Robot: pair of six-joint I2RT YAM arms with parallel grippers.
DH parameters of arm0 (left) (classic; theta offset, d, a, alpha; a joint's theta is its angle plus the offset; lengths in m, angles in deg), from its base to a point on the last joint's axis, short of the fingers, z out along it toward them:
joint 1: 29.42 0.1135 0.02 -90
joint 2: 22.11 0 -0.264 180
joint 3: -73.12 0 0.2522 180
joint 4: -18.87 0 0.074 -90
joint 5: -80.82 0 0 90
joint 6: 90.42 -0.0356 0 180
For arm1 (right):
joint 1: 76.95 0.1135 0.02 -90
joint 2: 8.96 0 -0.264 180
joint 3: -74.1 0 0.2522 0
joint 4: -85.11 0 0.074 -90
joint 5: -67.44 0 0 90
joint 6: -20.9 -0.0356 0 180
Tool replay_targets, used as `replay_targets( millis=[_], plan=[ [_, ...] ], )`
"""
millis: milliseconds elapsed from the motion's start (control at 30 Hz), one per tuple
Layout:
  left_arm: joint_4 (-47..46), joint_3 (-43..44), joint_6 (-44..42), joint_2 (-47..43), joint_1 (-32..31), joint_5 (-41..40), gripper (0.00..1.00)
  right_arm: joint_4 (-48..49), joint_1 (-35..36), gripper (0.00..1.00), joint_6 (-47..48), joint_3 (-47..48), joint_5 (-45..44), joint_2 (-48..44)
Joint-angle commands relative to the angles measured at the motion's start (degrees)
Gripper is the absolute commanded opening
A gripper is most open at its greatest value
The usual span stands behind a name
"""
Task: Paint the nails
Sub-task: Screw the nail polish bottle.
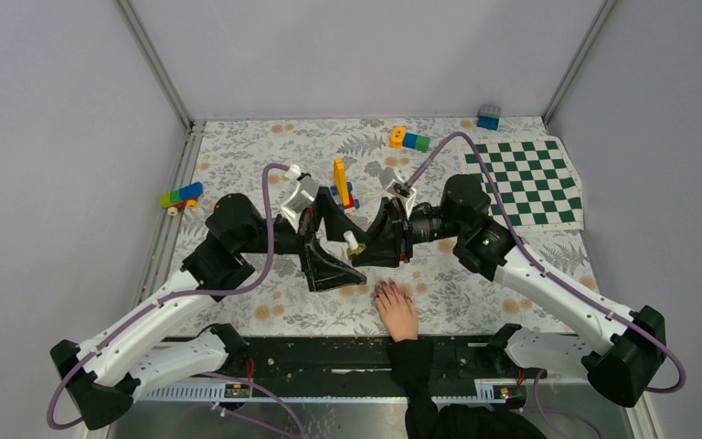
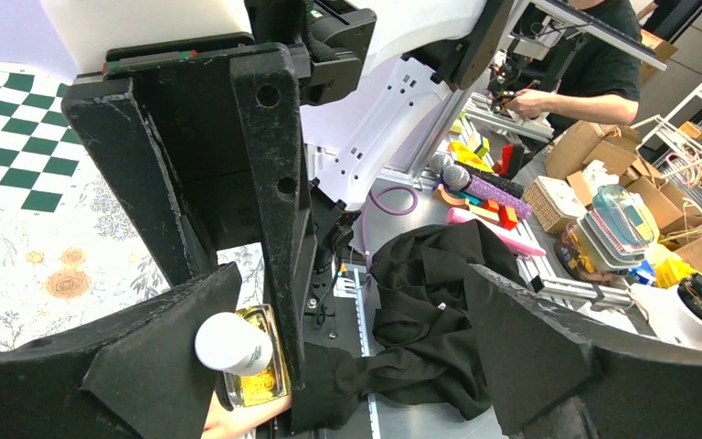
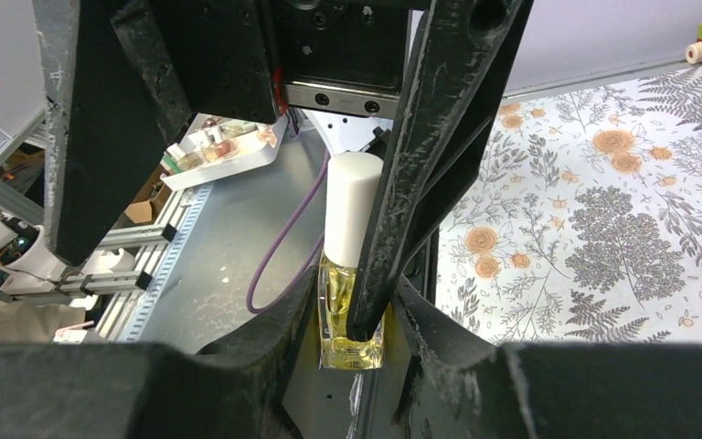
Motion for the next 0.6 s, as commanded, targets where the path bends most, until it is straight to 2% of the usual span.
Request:
replay_targets(
  millis=[0, 567],
  plan=[
    [-1.0, -1.4, 0.9, 0.2, 1.4, -7.8, 0.99, 2.6, 1.3, 0.00, 1.9, 3.0, 2.4, -2.8],
    [-4.5, -2.8, 3.4, -0.5, 3.6, -6.9, 0.99, 1.1, 1.4, 0.00, 3.3, 2.9, 0.8, -3.1]
  ],
)
